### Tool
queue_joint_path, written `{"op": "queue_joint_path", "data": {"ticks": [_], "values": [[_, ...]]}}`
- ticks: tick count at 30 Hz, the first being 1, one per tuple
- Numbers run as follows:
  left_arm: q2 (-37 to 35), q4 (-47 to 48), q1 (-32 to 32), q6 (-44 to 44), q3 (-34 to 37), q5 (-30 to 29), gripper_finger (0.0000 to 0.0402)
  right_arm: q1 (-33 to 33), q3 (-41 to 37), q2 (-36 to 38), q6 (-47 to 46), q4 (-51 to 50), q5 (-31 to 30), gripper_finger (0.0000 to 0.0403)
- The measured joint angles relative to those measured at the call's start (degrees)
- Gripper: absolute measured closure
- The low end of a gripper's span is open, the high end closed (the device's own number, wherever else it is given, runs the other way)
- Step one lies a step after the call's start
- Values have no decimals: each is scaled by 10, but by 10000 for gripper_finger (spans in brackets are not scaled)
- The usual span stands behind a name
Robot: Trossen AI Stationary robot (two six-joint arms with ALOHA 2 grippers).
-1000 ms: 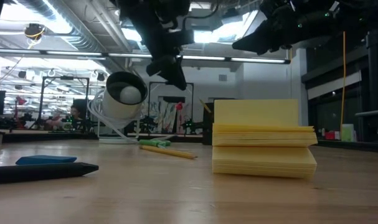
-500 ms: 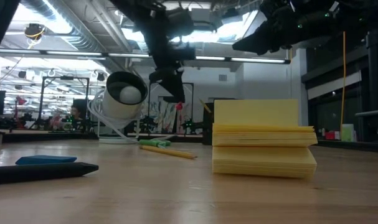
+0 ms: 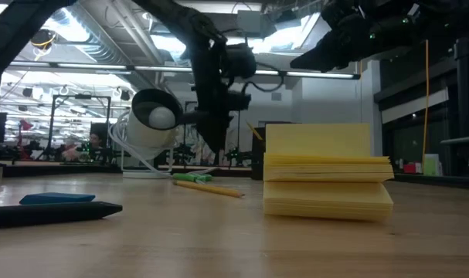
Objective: Pick and place office supplies into organizer
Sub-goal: Put the green scissors into the desk organizer
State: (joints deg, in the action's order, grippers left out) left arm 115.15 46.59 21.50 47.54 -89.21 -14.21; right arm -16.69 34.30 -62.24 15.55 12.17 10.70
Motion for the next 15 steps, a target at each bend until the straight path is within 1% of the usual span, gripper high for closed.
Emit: {"op": "queue_joint_path", "data": {"ticks": [3,15], "values": [[14,0,0,18,0,-29,277,0,0,0,0,0,0,377],[61,16,0,32,0,-30,277,0,0,0,0,-3,0,377]]}}
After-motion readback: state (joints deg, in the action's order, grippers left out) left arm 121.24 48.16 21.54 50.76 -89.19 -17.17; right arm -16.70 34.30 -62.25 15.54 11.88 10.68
